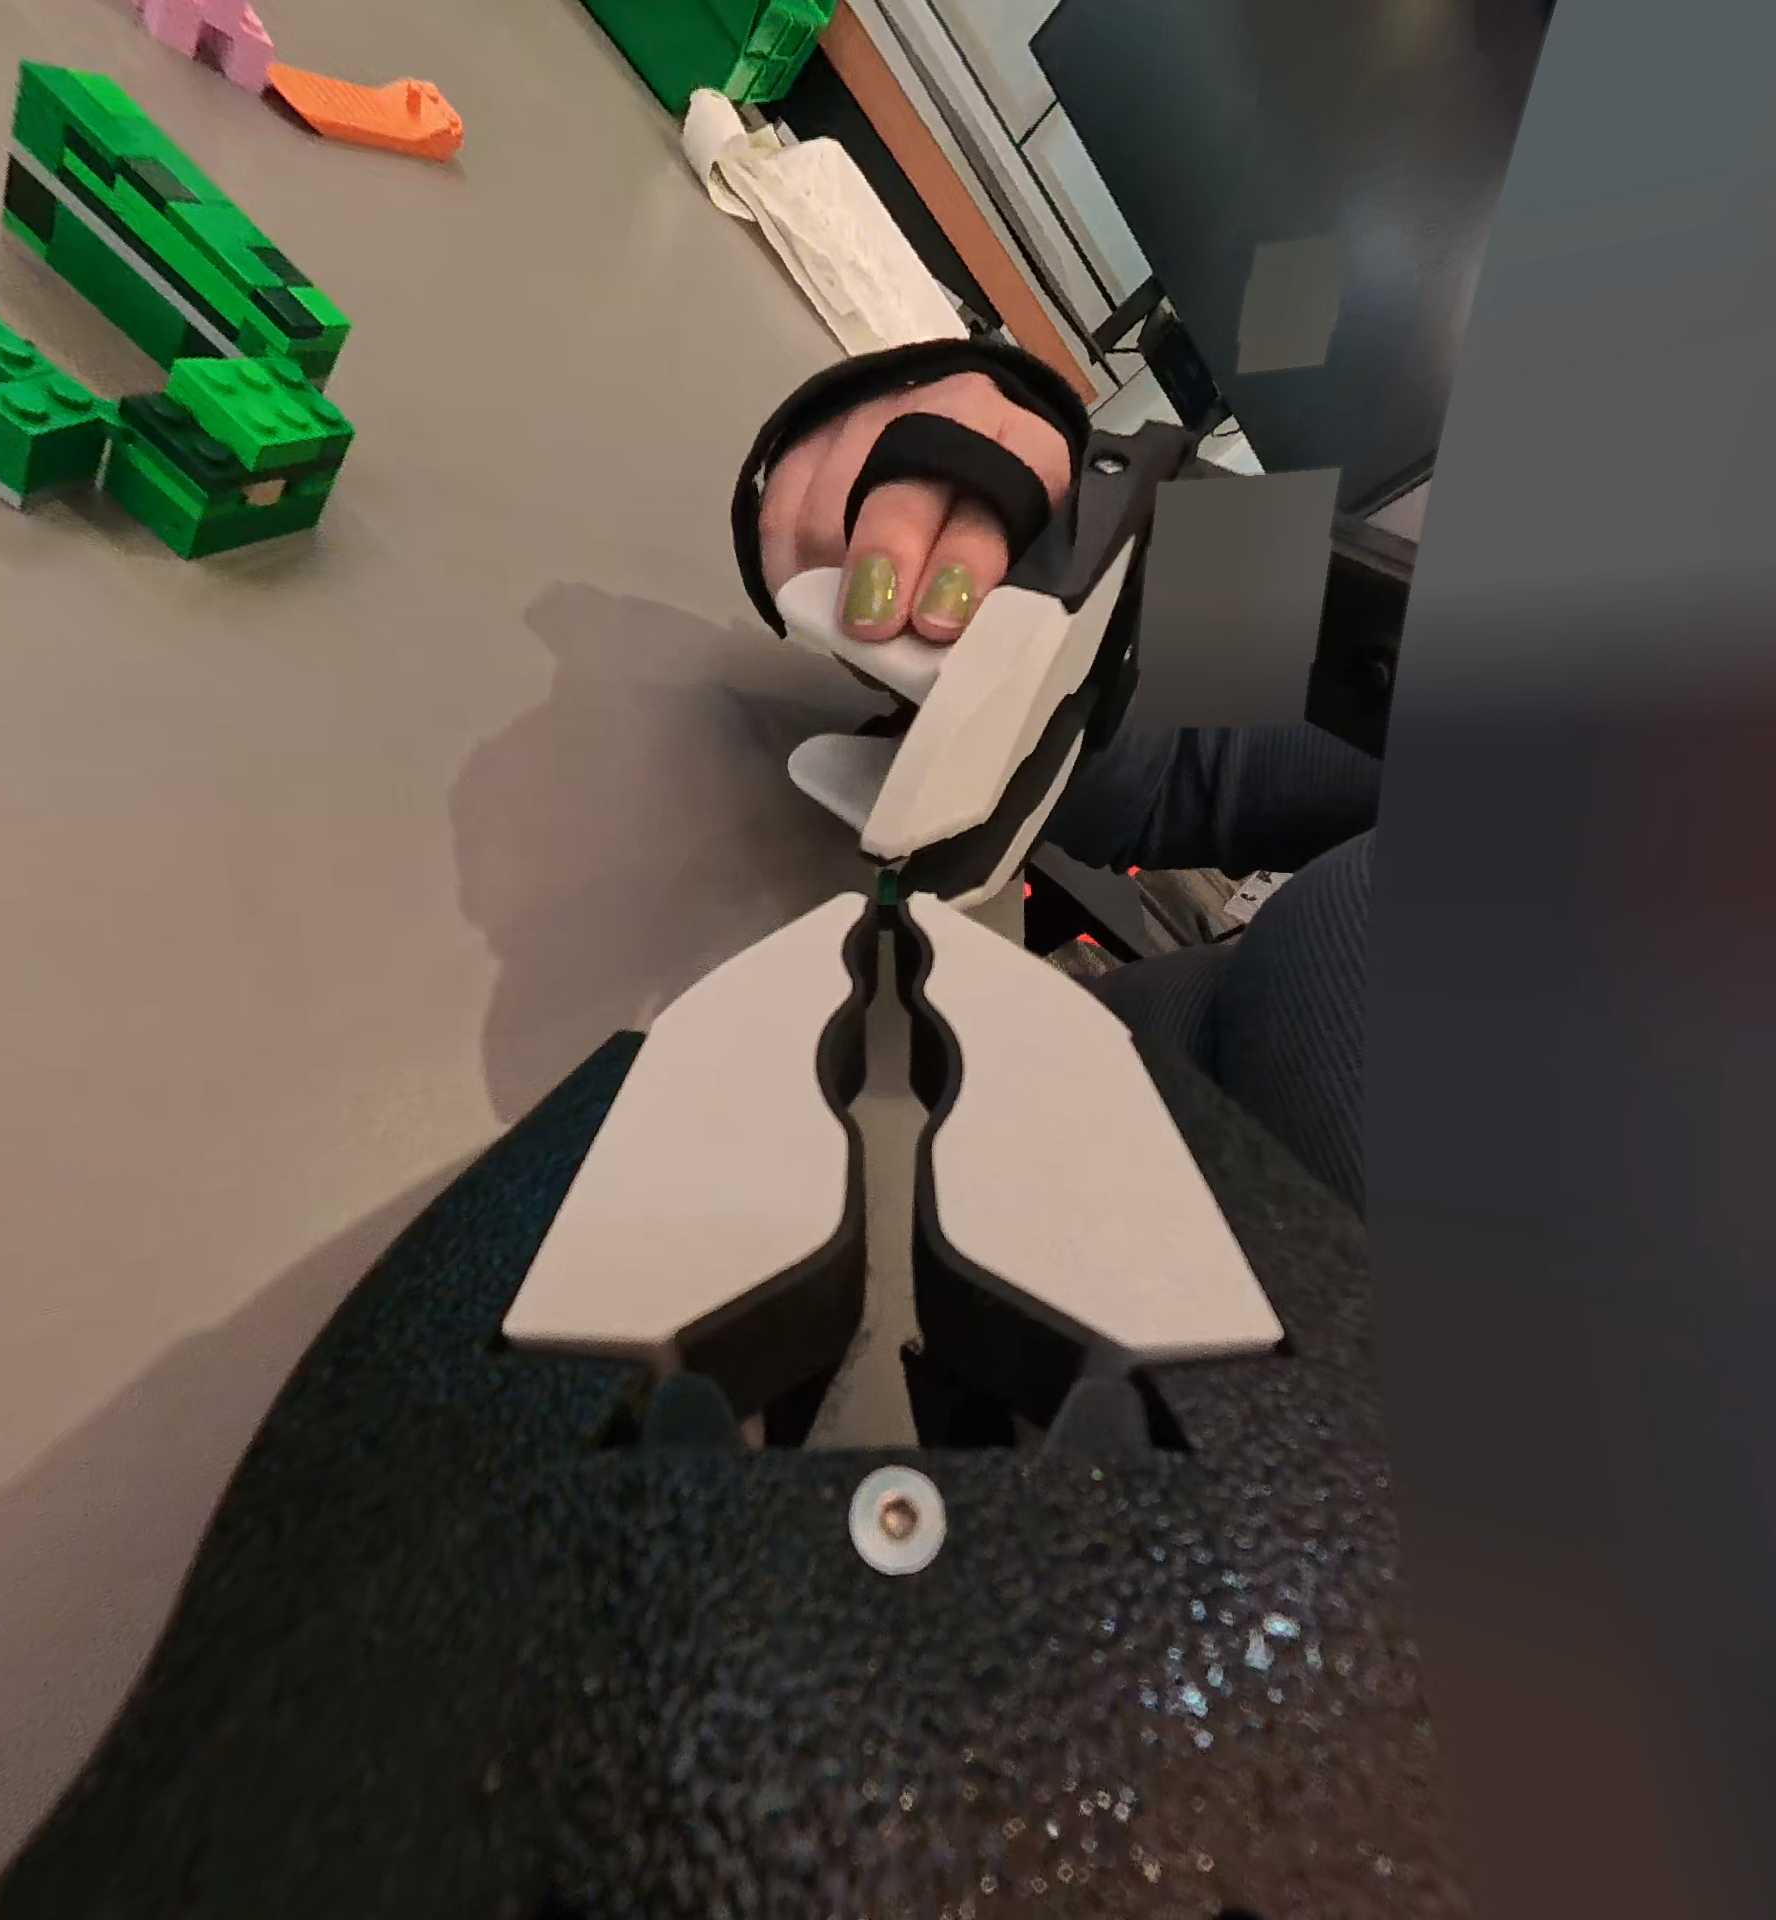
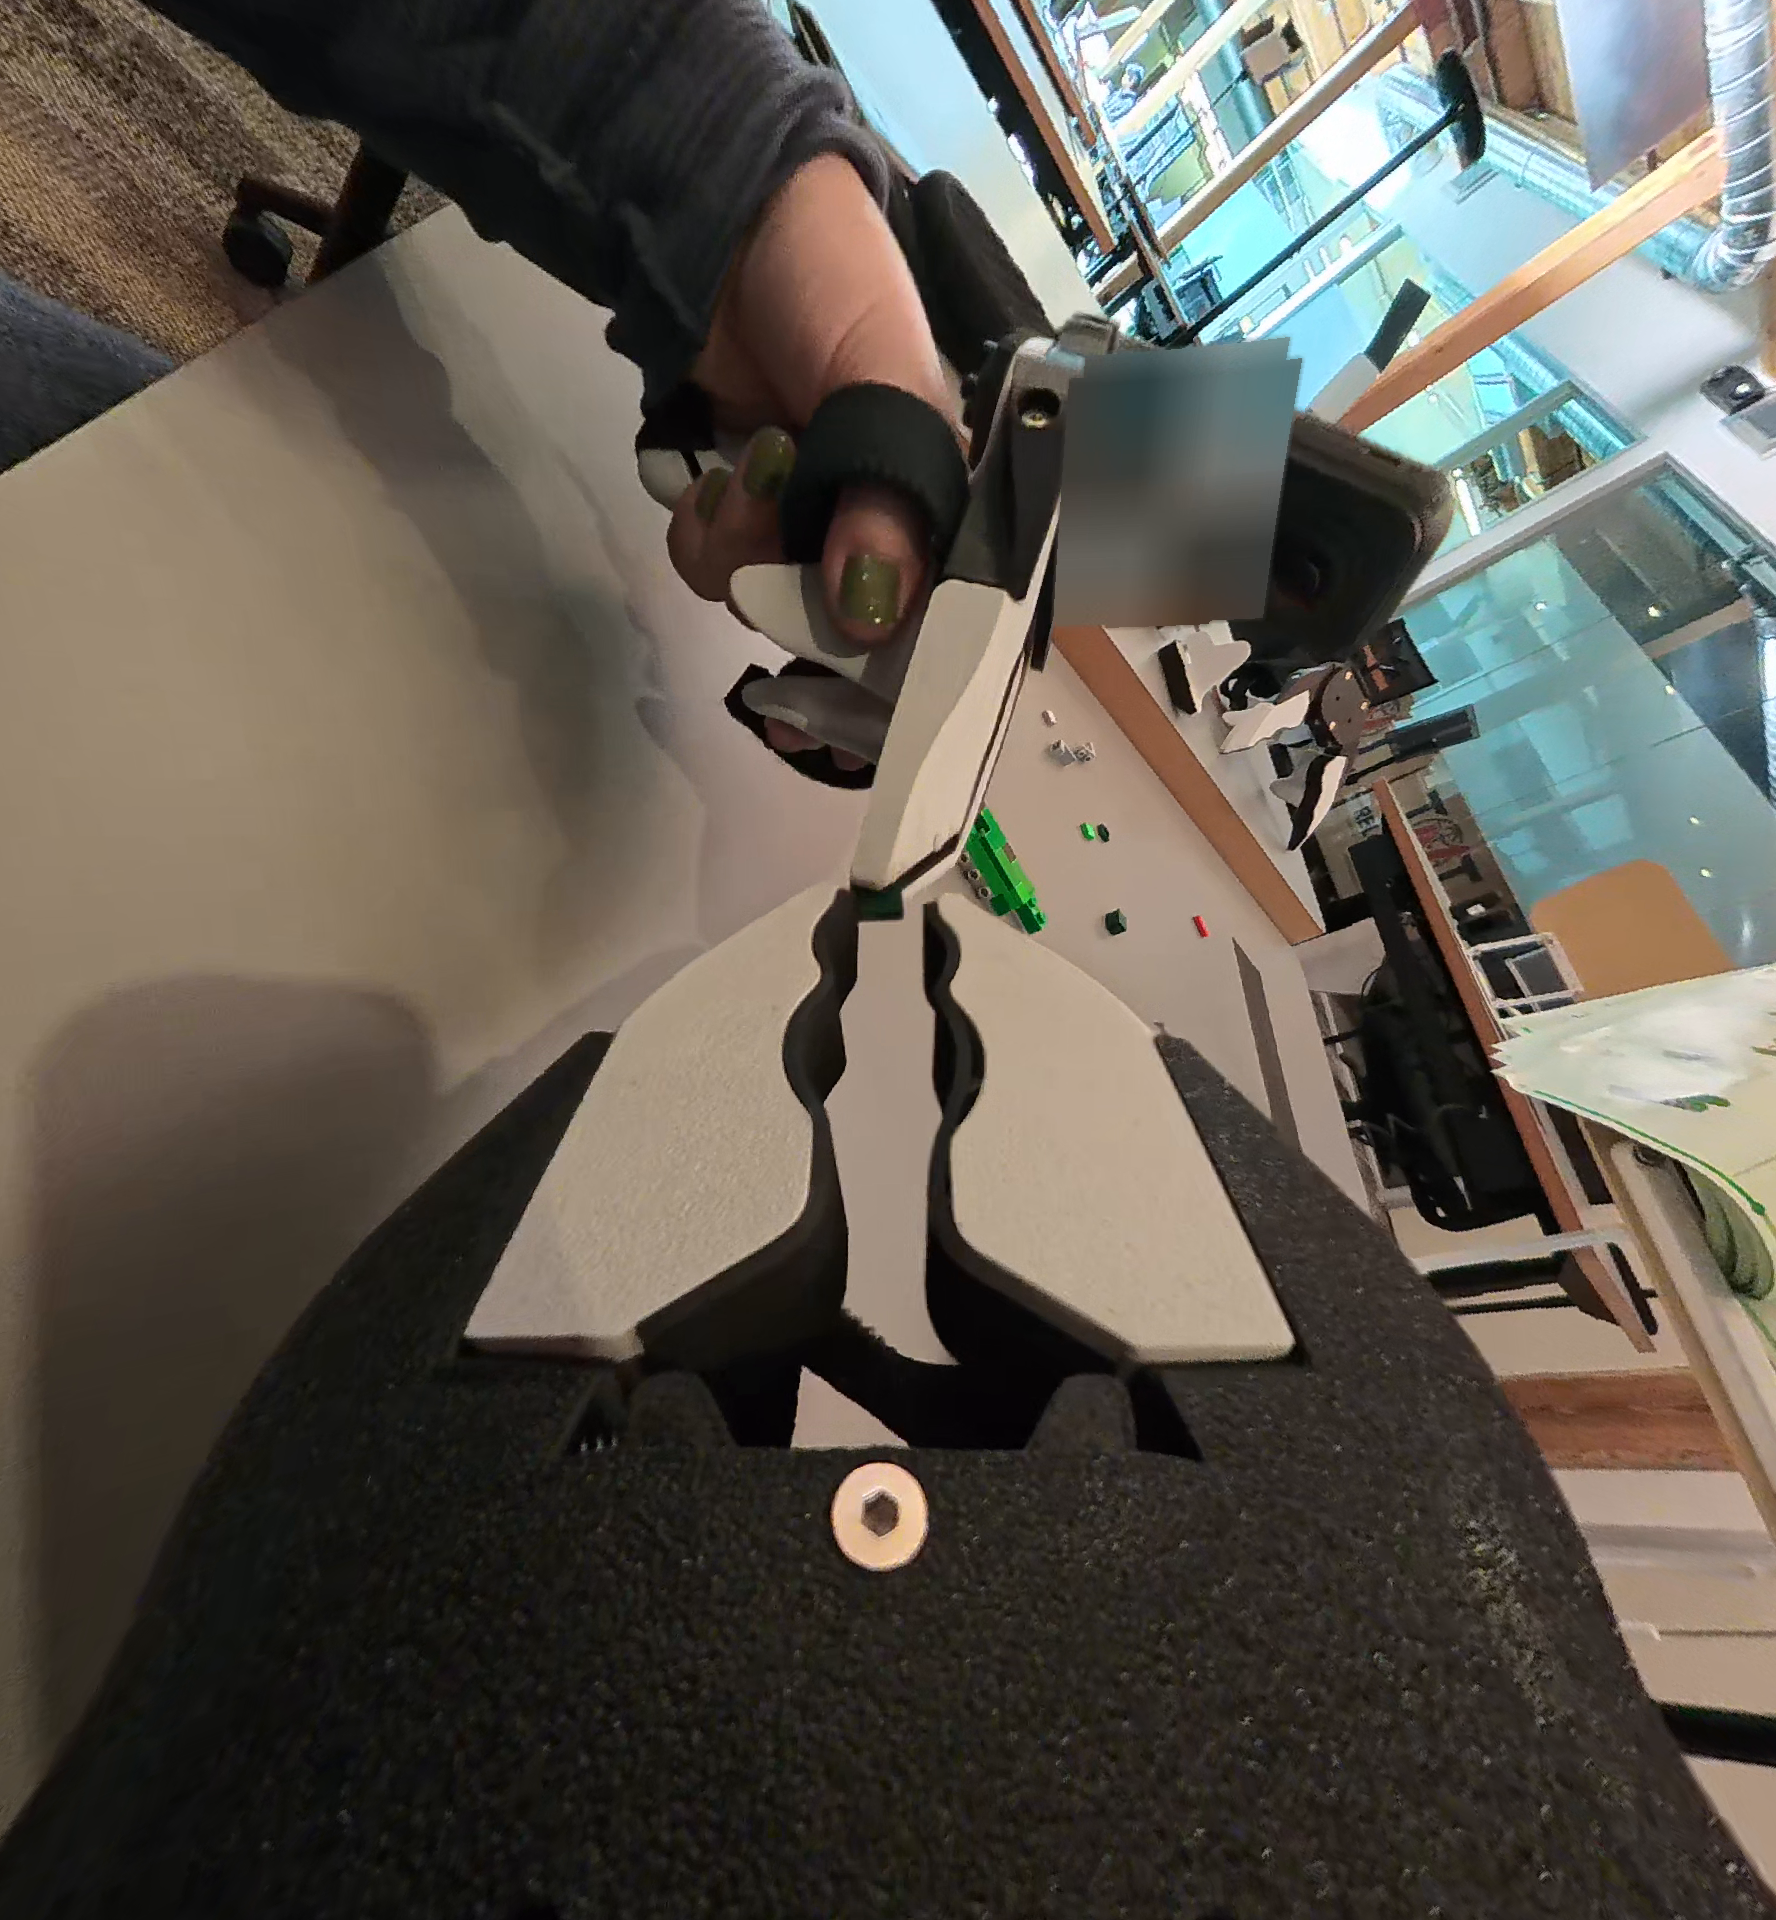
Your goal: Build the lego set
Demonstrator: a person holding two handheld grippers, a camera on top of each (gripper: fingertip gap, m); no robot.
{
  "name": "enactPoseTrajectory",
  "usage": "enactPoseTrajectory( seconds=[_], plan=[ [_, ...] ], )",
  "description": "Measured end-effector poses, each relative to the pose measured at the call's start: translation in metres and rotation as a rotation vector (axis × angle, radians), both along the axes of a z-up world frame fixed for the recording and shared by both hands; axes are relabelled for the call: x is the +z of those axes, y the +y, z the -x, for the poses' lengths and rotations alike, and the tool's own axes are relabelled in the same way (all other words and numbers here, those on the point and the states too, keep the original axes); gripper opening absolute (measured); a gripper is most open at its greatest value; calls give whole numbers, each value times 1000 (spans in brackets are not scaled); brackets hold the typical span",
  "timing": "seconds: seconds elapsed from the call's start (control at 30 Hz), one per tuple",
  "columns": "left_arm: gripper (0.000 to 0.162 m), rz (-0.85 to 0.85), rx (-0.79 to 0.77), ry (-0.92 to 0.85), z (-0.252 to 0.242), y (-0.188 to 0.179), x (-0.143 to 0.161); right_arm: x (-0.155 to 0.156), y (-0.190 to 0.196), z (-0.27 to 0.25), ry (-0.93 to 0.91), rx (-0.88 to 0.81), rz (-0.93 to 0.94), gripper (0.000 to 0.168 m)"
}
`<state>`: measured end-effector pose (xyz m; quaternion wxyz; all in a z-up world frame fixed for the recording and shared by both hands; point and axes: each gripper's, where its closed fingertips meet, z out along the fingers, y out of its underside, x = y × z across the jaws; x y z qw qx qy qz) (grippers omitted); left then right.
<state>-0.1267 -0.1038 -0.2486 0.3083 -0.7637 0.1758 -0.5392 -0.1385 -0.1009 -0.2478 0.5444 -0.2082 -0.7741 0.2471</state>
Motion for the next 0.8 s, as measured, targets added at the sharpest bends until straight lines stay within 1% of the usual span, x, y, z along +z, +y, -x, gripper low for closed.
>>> enactPoseTrajectory(
  seconds=[0.13,0.23,0.27,0.3,0.33,0.37,0.43,0.5,0.53,0.57,0.6,0.67,0.8],
  plan=[
    [2,1,-7,1,-2,1,-1,-3,-1,-1,-34,8,17,8],
    [3,-28,24,-63,-1,3,6,3,2,-1,-19,-3,80,8],
    [9,-39,30,-87,1,3,10,6,5,0,-9,-16,109,8],
    [21,-59,51,-102,5,2,14,7,9,1,-5,-44,130,8],
    [26,-95,94,-104,12,3,19,7,15,3,3,-86,144,8],
    [28,-146,155,-88,22,4,22,7,22,6,10,-133,160,8],
    [27,-268,350,31,56,11,22,3,30,14,-4,-212,225,8],
    [28,-353,589,277,104,19,9,-6,32,26,-46,-267,296,8],
    [31,-375,677,416,126,21,1,-11,32,33,-65,-292,319,8],
    [34,-383,732,540,144,21,-7,-15,31,41,-84,-310,339,8],
    [39,-375,753,639,156,22,-15,-19,30,49,-98,-321,359,8],
    [42,-332,726,776,166,25,-32,-23,28,65,-123,-334,405,8],
    [43,-249,662,922,177,36,-58,-24,34,96,-149,-371,511,8]
  ],
)
